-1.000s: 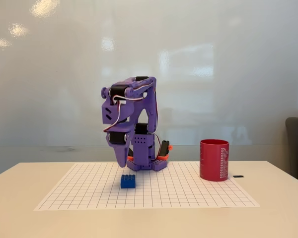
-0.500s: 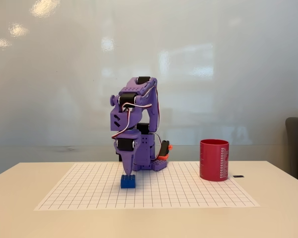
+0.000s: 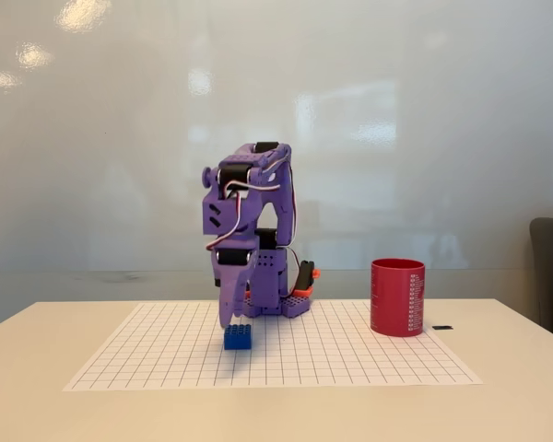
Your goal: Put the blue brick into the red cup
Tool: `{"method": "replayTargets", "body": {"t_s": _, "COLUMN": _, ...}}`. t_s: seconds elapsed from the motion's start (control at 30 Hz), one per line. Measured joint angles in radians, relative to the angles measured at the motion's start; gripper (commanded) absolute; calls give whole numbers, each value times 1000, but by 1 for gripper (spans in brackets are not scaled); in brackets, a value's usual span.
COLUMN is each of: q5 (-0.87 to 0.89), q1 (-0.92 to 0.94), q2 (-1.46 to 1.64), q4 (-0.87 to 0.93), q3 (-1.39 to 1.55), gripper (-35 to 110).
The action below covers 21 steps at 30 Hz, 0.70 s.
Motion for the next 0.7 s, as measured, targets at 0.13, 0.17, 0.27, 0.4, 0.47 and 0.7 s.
{"method": "replayTargets", "body": {"t_s": 0.13, "q5": -35, "q1": 37, "q2": -11, "q4": -40, "q3": 46, "gripper": 51}}
{"method": "replayTargets", "body": {"t_s": 0.17, "q5": -40, "q1": 48, "q2": -11, "q4": -46, "q3": 48, "gripper": 51}}
{"method": "replayTargets", "body": {"t_s": 0.27, "q5": -66, "q1": 75, "q2": -17, "q4": -43, "q3": 49, "gripper": 51}}
{"method": "replayTargets", "body": {"t_s": 0.4, "q5": -77, "q1": 97, "q2": -38, "q4": 11, "q3": 12, "gripper": 51}}
{"method": "replayTargets", "body": {"t_s": 0.47, "q5": -84, "q1": 81, "q2": -38, "q4": 58, "q3": -26, "gripper": 50}}
{"method": "replayTargets", "body": {"t_s": 0.7, "q5": -153, "q1": 137, "q2": -54, "q4": 161, "q3": -98, "gripper": 48}}
